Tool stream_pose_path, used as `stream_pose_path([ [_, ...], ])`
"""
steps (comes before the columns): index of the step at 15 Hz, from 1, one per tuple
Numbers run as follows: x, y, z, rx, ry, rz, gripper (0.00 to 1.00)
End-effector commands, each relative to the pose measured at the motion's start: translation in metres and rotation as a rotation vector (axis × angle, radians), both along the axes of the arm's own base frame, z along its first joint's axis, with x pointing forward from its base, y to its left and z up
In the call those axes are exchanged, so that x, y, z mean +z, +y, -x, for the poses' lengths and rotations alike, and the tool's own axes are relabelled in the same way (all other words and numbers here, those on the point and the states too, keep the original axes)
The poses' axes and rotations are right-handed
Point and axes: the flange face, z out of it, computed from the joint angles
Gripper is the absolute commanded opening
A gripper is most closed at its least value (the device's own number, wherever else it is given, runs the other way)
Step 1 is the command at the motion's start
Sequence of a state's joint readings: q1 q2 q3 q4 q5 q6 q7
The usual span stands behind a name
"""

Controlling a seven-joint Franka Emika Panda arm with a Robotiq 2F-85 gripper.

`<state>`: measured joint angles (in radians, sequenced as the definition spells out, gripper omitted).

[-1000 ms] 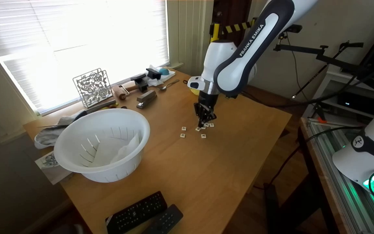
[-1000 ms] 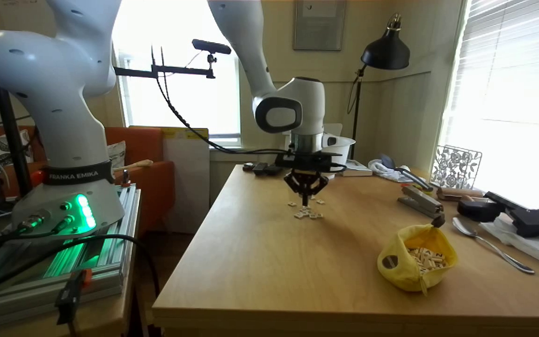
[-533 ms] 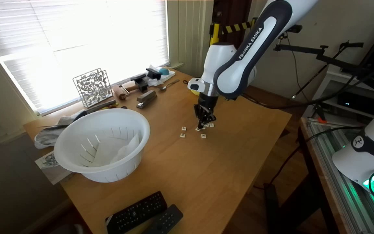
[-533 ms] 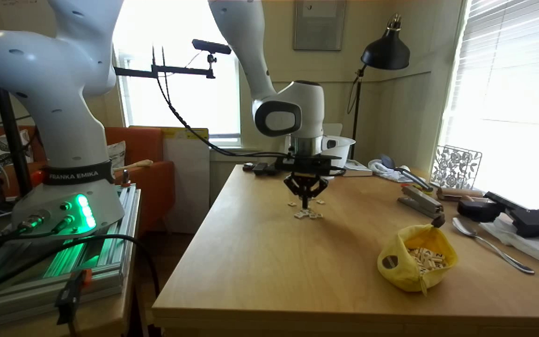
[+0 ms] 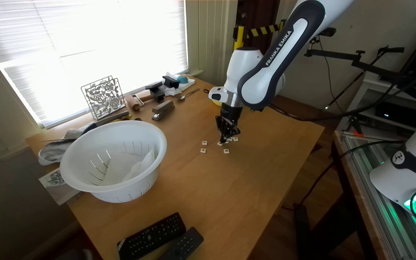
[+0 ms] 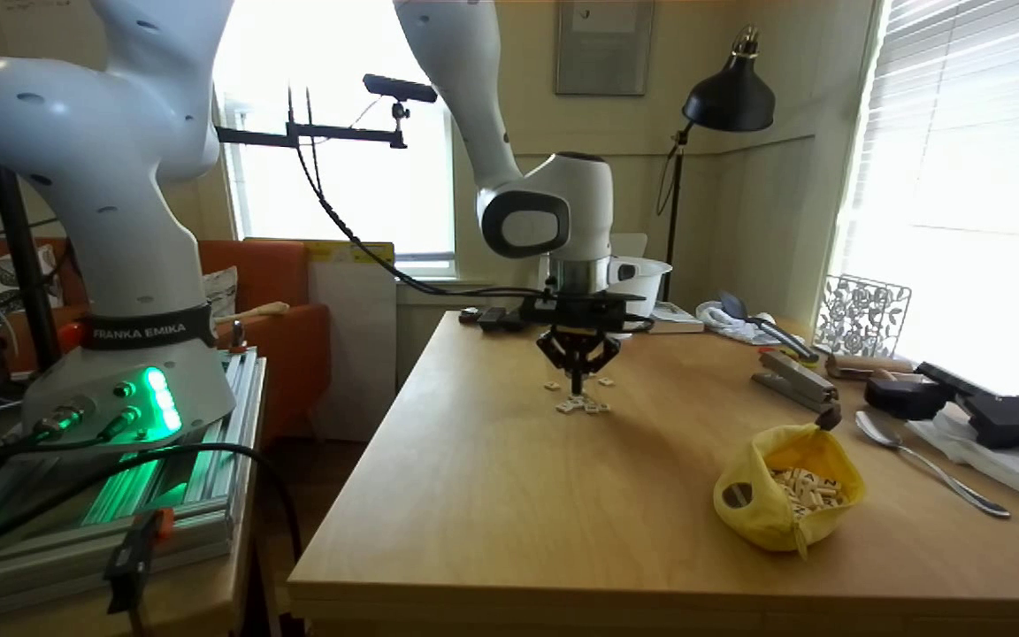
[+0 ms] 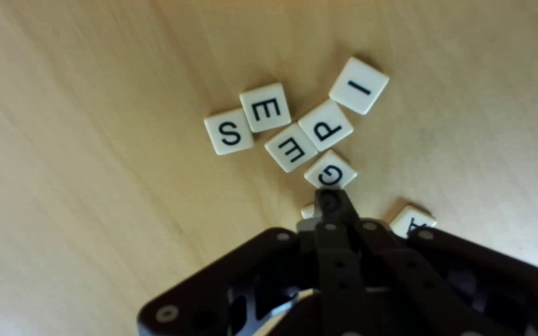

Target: Create the word 'Met'.

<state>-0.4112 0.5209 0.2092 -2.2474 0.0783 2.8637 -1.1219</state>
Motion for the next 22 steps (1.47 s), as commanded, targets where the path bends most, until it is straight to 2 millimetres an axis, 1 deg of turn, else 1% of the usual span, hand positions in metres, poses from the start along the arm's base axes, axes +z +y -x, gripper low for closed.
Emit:
stream_pose_path([
  [1,0.0,0.003,-0.003,0.011,-0.003,-0.002,0.0],
  [9,0.001,0.006,-0.006,0.017,-0.016,-0.002,0.0],
  [18,-0.008,0.004,-0.006,0.011,-0.005,-0.002,0.0],
  [22,-0.009,0.002,-0.008,-0.026,-0.02,0.007,0.0],
])
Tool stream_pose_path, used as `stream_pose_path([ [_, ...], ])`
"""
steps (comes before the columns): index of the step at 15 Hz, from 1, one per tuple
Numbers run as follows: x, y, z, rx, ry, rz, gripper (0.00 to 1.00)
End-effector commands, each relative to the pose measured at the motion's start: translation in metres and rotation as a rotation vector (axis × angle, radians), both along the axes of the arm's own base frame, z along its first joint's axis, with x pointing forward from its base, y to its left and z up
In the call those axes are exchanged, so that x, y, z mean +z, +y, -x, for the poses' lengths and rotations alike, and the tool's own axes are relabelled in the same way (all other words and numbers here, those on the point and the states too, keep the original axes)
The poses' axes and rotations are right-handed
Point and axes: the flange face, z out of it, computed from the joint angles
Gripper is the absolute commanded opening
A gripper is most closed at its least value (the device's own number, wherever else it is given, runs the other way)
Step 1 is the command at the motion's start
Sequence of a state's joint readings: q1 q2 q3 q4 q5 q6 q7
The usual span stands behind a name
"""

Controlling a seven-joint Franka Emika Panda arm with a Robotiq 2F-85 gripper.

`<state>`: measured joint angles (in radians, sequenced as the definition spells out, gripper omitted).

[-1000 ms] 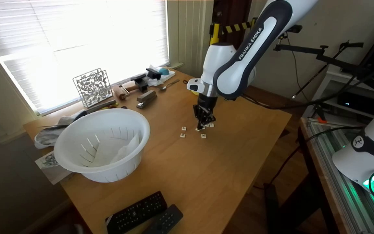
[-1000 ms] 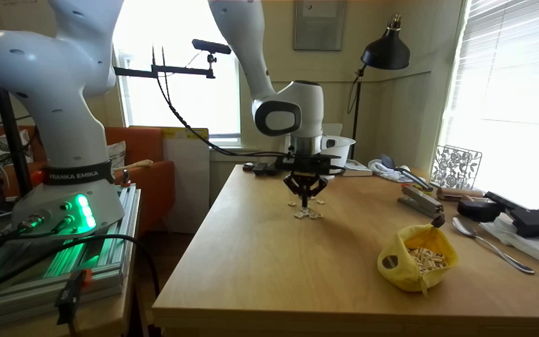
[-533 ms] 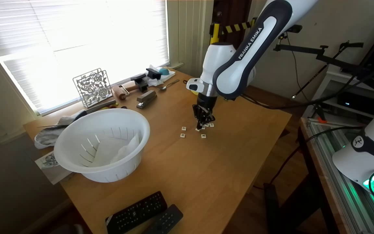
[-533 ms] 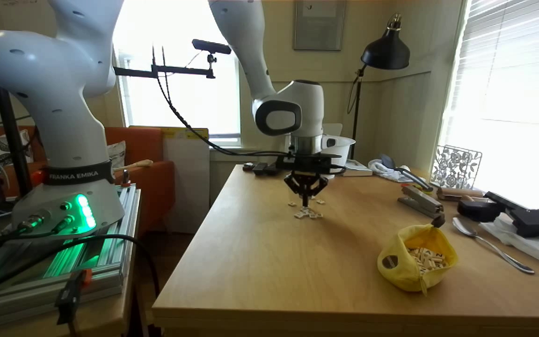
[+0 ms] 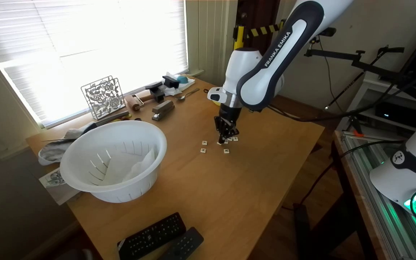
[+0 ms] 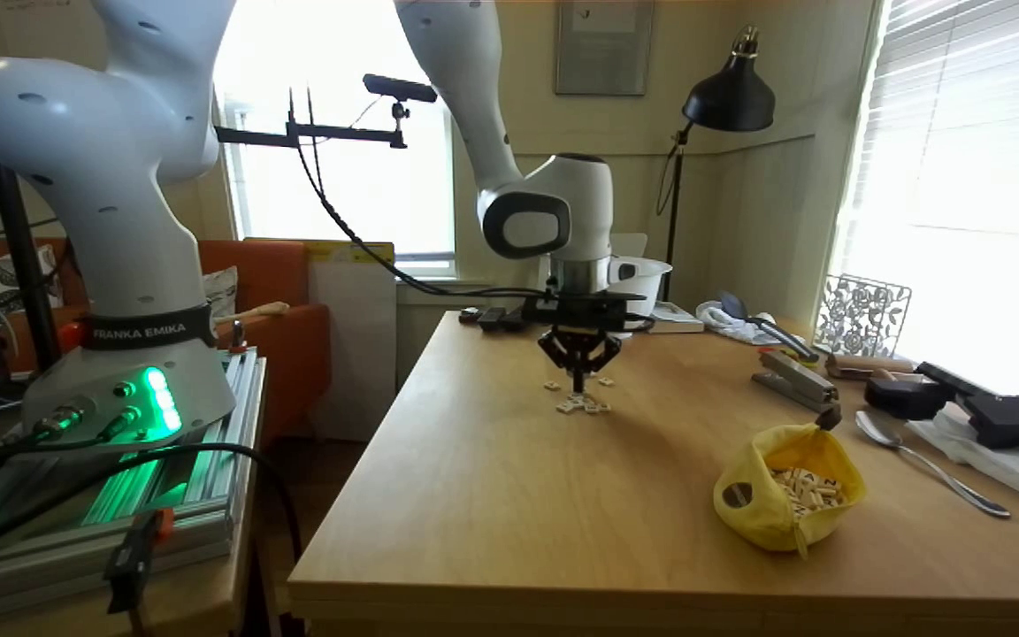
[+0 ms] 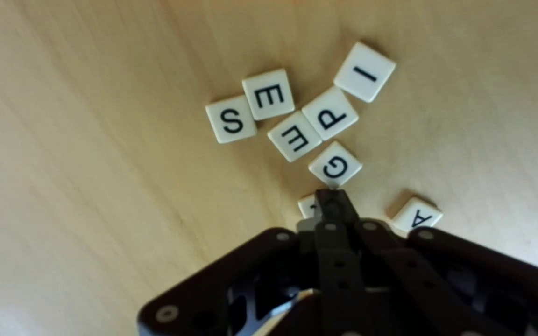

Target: Create the word 'Met'.

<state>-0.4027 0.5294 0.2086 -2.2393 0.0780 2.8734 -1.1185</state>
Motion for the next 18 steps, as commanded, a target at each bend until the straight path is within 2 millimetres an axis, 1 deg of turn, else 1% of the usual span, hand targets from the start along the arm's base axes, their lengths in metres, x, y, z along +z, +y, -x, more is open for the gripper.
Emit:
stream_pose_path([
  [1,-0.008,-0.002,-0.005,-0.039,-0.012,0.007,0.0],
  [9,-0.015,0.007,-0.001,-0.158,0.007,0.001,0.0],
  [18,-0.017,0.026,-0.005,-0.365,0.029,-0.034,0.0],
])
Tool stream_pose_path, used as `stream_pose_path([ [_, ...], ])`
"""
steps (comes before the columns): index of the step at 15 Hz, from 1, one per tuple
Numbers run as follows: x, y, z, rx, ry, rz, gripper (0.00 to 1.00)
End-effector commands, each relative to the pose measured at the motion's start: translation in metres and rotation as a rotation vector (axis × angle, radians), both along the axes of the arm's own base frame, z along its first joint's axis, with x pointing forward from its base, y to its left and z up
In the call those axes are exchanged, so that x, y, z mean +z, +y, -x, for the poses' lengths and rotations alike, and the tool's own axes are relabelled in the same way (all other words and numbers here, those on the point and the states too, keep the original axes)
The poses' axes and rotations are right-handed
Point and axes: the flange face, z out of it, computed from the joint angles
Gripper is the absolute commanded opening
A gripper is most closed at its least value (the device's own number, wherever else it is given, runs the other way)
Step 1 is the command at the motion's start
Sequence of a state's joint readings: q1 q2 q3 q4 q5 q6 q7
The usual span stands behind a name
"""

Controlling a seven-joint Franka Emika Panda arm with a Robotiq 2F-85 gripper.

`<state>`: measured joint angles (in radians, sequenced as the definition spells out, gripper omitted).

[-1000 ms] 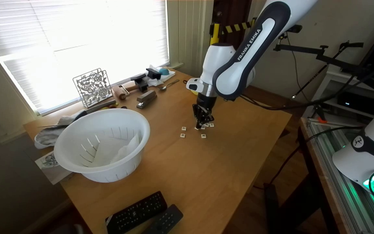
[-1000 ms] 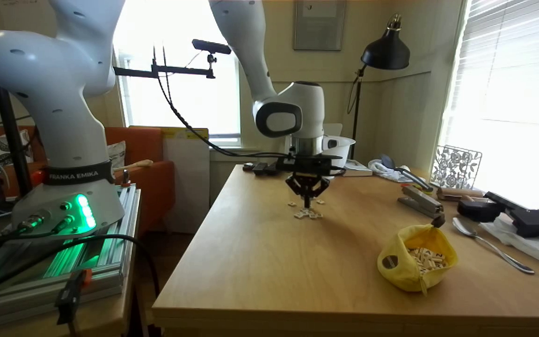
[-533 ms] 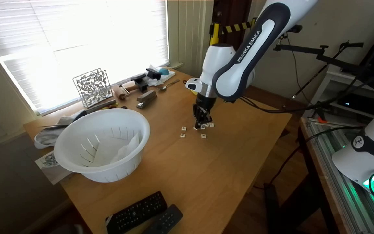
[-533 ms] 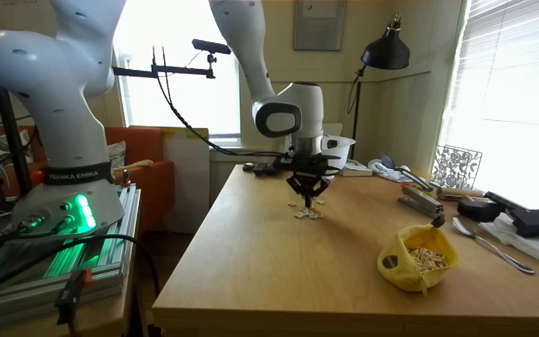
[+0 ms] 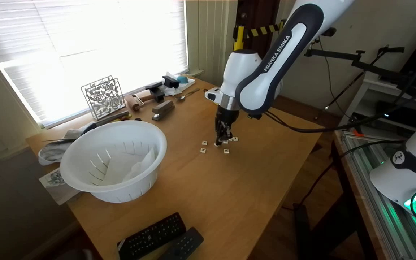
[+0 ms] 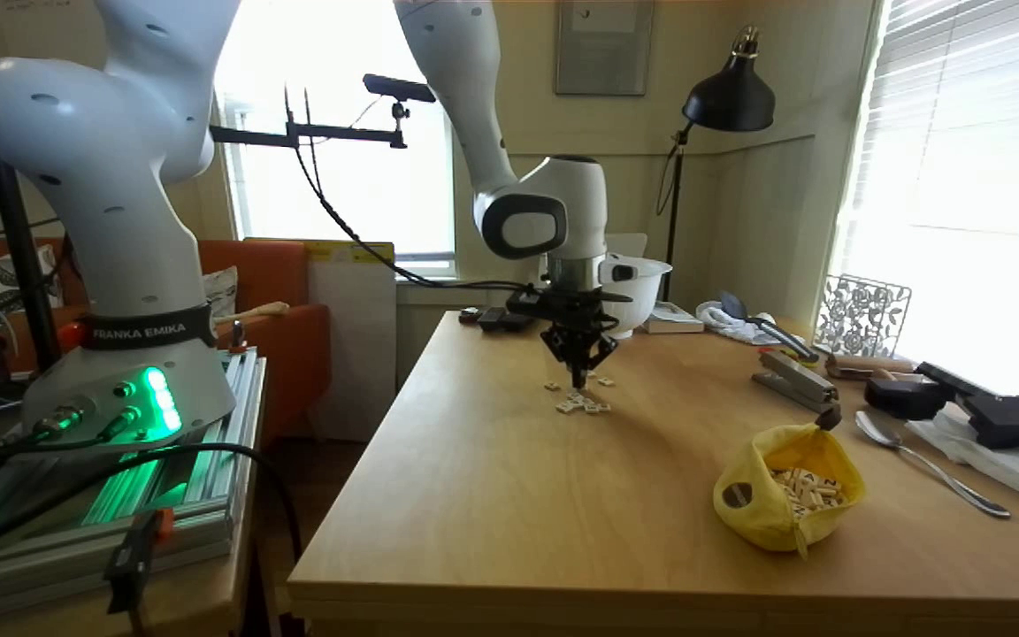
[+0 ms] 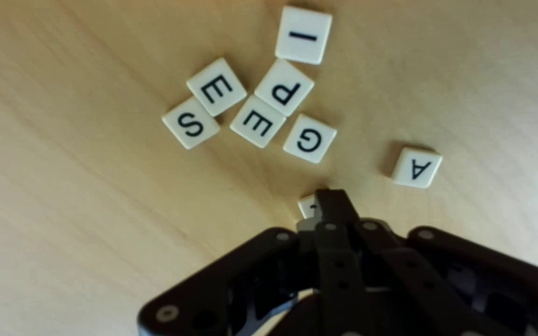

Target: Create the word 'Met'.

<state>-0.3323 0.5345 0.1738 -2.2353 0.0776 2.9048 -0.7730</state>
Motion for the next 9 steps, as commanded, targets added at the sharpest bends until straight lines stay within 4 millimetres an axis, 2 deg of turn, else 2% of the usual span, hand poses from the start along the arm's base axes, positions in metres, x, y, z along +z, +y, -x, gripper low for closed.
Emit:
stream_pose_path([
  [1,-0.0172,0.0098,0.0006,-0.08,0.023,-0.013,0.0],
  [9,-0.0189,0.0157,-0.0054,-0.225,0.019,-0.02,0.0],
])
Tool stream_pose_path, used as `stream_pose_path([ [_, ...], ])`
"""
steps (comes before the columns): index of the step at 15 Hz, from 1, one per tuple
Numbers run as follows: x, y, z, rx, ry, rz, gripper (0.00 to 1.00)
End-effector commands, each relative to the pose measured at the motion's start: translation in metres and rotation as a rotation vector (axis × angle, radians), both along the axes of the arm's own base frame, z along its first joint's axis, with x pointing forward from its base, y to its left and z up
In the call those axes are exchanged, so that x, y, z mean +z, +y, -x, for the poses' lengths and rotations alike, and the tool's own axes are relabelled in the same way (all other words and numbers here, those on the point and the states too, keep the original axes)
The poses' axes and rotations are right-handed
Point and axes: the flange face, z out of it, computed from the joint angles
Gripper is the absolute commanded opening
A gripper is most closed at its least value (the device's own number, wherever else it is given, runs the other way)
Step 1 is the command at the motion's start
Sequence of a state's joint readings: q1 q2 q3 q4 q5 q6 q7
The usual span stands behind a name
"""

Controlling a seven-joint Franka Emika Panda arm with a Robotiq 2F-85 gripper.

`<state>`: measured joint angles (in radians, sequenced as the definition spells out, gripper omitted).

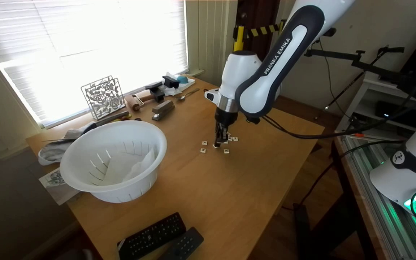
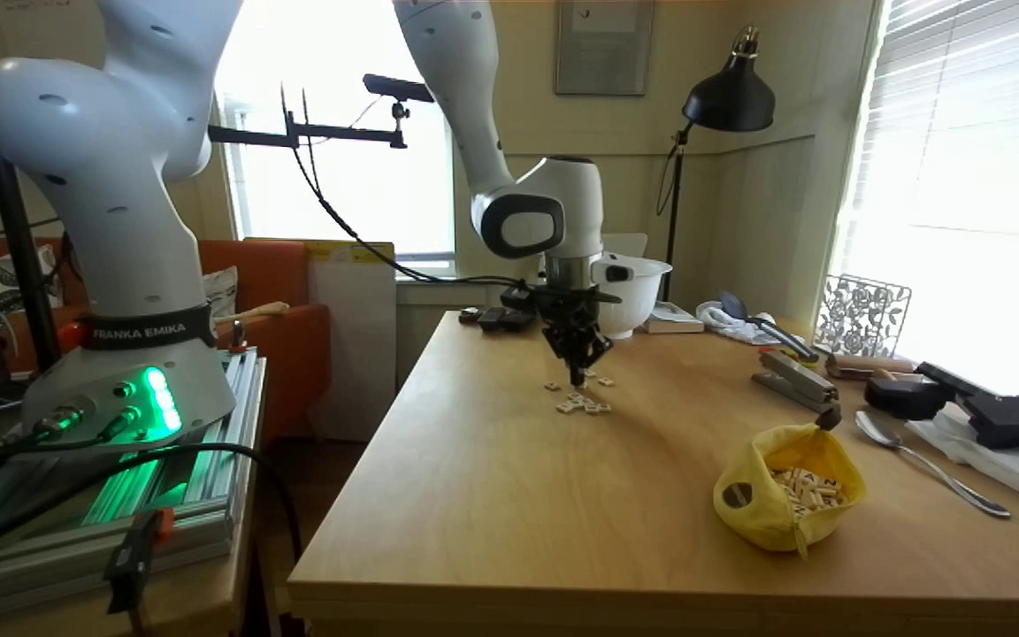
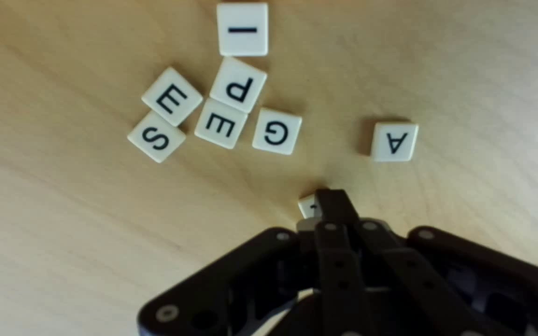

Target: Create the word 'Met'.

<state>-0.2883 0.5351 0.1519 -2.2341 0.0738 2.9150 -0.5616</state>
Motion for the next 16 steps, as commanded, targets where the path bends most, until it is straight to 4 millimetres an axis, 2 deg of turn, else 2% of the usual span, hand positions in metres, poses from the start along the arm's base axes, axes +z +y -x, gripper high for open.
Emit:
stream_pose_path([
  [1,-0.02,0.005,-0.004,-0.061,0.009,-0.003,0.0],
  [16,-0.022,0.015,-0.02,-0.255,-0.022,-0.019,0.0],
])
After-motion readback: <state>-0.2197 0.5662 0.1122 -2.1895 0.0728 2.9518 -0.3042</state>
